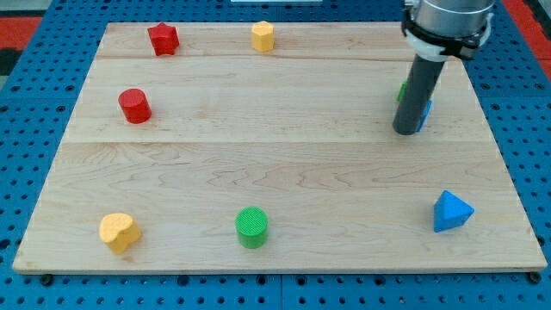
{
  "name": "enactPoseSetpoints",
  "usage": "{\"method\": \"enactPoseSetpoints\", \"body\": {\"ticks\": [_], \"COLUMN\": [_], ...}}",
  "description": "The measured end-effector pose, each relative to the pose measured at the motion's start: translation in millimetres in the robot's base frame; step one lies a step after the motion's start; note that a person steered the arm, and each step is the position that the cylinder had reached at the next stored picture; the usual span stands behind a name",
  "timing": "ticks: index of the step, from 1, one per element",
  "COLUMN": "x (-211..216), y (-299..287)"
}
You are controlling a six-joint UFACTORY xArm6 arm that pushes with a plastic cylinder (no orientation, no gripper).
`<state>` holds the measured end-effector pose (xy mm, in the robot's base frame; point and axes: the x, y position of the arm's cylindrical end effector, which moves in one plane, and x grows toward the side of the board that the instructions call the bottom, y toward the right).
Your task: Push blue triangle towards blue cube
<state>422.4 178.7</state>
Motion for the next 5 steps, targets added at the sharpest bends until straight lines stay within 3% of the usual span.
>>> {"method": "enactPoseSetpoints", "body": {"ticks": [1, 2, 4, 5], "x": [-12.0, 22.2, 91.0, 148.7], "y": [3.8, -7.1, 97.8, 71.5]}}
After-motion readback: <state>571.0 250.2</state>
